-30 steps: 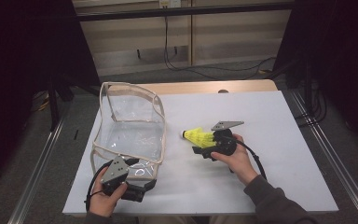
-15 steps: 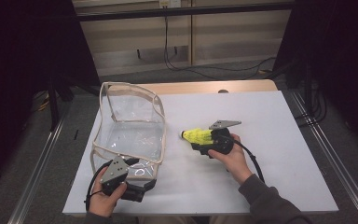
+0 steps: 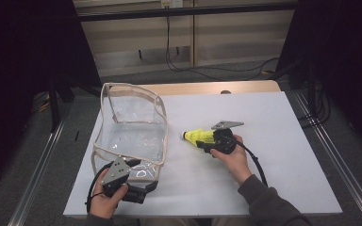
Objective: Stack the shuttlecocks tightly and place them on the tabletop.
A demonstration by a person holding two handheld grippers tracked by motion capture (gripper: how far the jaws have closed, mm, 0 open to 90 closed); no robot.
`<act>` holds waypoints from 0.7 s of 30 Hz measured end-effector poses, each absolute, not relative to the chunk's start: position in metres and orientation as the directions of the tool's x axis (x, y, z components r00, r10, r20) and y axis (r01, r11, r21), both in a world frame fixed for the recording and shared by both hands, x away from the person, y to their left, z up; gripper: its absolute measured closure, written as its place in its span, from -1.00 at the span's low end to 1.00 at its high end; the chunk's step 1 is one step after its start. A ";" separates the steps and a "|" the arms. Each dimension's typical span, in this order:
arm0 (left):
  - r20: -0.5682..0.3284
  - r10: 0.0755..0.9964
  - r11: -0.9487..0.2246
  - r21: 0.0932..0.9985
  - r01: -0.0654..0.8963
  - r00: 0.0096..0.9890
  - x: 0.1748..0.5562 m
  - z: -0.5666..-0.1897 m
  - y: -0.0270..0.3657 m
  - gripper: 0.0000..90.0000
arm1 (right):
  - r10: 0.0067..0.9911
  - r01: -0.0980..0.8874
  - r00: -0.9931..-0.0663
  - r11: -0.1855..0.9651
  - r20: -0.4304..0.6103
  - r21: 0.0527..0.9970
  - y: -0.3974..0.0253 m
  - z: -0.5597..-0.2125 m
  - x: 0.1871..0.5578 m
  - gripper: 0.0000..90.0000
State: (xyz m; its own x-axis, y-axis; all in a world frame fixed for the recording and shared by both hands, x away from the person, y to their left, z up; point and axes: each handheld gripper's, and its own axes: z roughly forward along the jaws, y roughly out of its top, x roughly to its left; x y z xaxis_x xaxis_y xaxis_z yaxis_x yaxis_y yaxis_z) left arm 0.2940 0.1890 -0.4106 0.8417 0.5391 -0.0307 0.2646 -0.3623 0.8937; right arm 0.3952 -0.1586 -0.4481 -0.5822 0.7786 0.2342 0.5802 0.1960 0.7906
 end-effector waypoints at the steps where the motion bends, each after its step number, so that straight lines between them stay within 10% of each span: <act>1: -0.031 0.539 -0.362 0.894 0.265 0.842 0.294 -0.411 0.189 -0.92 | 0.781 0.581 -0.580 0.194 0.234 0.791 -0.158 -0.448 0.395 0.30; 13: -0.033 0.540 -0.359 0.895 0.266 0.841 0.294 -0.411 0.189 -0.92 | 0.800 0.588 -0.552 0.174 0.235 0.790 -0.158 -0.447 0.396 0.67; 21: -0.032 0.541 -0.359 0.895 0.266 0.840 0.294 -0.411 0.189 -0.92 | 0.811 0.594 -0.530 0.147 0.247 0.791 -0.153 -0.448 0.395 0.34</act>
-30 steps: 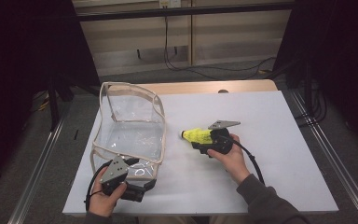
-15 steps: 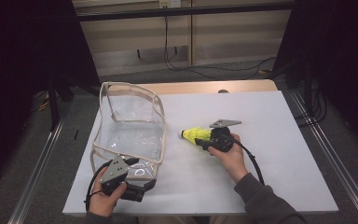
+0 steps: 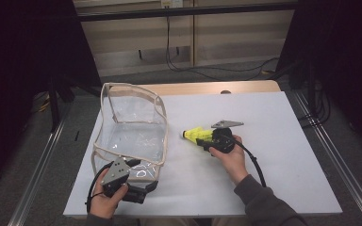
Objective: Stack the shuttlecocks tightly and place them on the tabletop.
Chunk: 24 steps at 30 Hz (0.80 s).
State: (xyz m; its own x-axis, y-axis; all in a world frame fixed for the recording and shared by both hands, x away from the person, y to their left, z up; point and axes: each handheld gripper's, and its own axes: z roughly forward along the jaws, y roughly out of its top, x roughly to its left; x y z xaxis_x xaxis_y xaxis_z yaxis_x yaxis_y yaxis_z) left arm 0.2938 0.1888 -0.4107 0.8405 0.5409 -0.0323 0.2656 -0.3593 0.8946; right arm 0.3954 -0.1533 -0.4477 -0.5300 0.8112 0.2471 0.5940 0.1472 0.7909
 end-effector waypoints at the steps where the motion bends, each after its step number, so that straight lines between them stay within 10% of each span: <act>1: -0.029 0.538 -0.363 0.894 0.263 0.842 0.294 -0.411 0.189 -0.92 | 0.818 0.595 -0.521 0.143 0.244 0.791 -0.152 -0.448 0.396 0.27; 19: -0.034 0.544 -0.355 0.896 0.266 0.839 0.294 -0.410 0.189 -0.92 | 0.839 0.601 -0.483 0.111 0.250 0.792 -0.139 -0.450 0.394 -0.02; 24: -0.037 0.542 -0.350 0.898 0.265 0.840 0.294 -0.411 0.189 -0.92 | 0.863 0.585 -0.461 0.118 0.208 0.803 -0.135 -0.454 0.399 0.53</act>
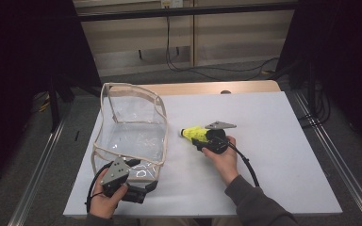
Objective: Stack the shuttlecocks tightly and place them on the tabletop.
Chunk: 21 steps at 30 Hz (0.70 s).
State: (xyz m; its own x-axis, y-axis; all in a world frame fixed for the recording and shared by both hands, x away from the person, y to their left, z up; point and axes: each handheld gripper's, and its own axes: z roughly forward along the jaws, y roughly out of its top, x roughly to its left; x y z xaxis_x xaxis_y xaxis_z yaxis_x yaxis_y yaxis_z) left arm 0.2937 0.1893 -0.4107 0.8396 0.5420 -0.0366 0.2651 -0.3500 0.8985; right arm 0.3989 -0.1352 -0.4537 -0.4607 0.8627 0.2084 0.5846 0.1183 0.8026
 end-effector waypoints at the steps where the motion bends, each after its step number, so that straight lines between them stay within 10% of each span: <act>1: -0.037 0.542 -0.349 0.899 0.264 0.840 0.294 -0.411 0.190 -0.92 | 0.867 0.589 -0.451 0.110 0.213 0.801 -0.136 -0.453 0.401 0.62; 21: -0.035 0.540 -0.355 0.896 0.265 0.841 0.294 -0.411 0.189 -0.93 | 0.728 0.571 -0.644 0.253 0.235 0.781 -0.156 -0.446 0.389 0.75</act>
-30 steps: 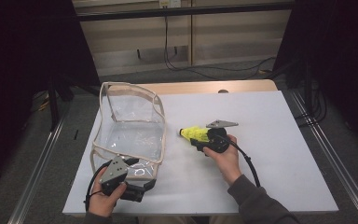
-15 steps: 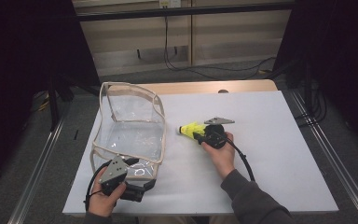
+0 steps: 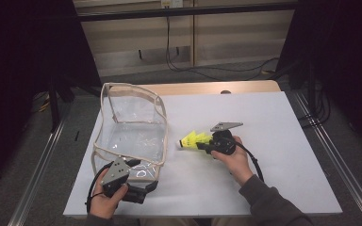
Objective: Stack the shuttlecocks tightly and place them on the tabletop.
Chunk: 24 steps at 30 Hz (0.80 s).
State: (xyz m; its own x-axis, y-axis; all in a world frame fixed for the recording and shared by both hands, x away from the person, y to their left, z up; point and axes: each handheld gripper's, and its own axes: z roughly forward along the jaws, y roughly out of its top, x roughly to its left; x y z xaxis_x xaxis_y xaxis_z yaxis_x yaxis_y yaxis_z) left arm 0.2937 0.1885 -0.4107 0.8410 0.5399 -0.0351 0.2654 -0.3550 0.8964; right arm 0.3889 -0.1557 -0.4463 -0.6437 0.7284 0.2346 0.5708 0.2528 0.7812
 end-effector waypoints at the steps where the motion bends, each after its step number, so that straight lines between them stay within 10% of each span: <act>1: -0.036 0.540 -0.353 0.898 0.265 0.841 0.294 -0.411 0.188 -0.93 | 0.724 0.574 -0.646 0.251 0.242 0.779 -0.154 -0.447 0.389 0.74; 24: -0.035 0.538 -0.355 0.897 0.264 0.842 0.294 -0.412 0.188 -0.92 | 0.753 0.559 -0.624 0.242 0.210 0.793 -0.118 -0.449 0.397 0.51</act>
State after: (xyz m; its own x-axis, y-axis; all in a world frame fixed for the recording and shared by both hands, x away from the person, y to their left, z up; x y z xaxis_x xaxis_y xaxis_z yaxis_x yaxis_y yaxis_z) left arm 0.2937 0.1877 -0.4117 0.8420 0.5384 -0.0354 0.2644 -0.3546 0.8969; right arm 0.3966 -0.1181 -0.4494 -0.6238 0.7529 0.2097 0.5589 0.2421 0.7931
